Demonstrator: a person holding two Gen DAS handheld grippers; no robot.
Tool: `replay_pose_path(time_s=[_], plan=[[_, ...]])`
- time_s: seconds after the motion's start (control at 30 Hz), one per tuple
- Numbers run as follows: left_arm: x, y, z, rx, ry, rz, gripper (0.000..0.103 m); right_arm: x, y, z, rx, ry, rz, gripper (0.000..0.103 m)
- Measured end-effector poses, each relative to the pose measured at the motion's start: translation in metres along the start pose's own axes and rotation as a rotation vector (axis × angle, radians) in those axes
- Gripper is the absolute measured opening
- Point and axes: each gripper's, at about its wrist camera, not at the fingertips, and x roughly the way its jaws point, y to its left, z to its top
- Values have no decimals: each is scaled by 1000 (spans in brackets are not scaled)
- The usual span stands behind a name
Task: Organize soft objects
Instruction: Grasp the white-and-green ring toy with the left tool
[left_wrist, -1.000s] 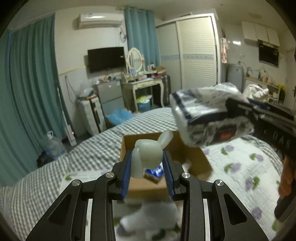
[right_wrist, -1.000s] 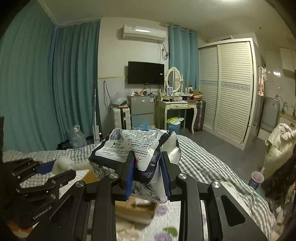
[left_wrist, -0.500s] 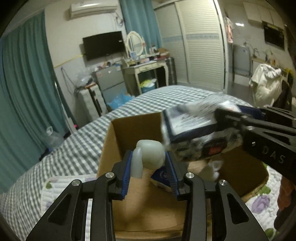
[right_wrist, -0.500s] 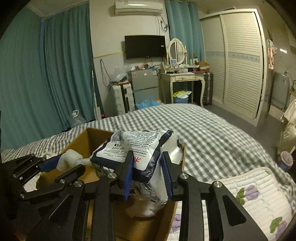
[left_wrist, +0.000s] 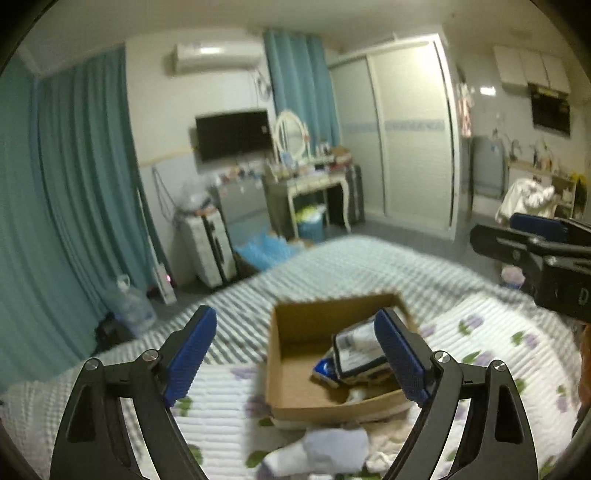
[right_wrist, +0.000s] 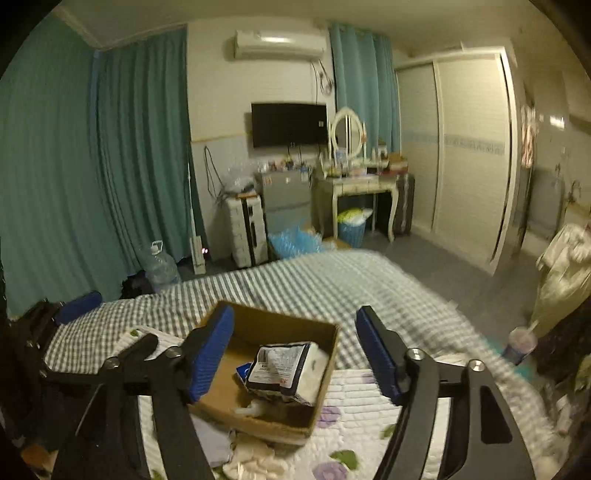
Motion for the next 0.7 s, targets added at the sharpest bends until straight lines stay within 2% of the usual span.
replay_pose_path(time_s=[0.13,0.17,0.2,0.27,0.33,0.5,0.7], plan=[[-56,8,10,-27,-56,-15,98,-65,16,13,-49,-32,-4,84],[-62,10,10,-29,-56,-17,98,-78,19,13,-61,-34,-3,90],[-72,11,7,-27,-58,-29,98,-89,22,10,-74,-32,-3,97],[-81,13,0,-25,-63,-27,98,-105,27,2,-94,-43,-10,103],[-86,13,-17,-23,-57,-10,98,-114,33,-12,-114,-38,-8,103],[-72,8,-67,-29,-19,-3,98,-103,40,-69,-113,24,-5,103],[-25,-3,-132,-25,84,-8,97,-55,41,-149,-70,128,-65,103]])
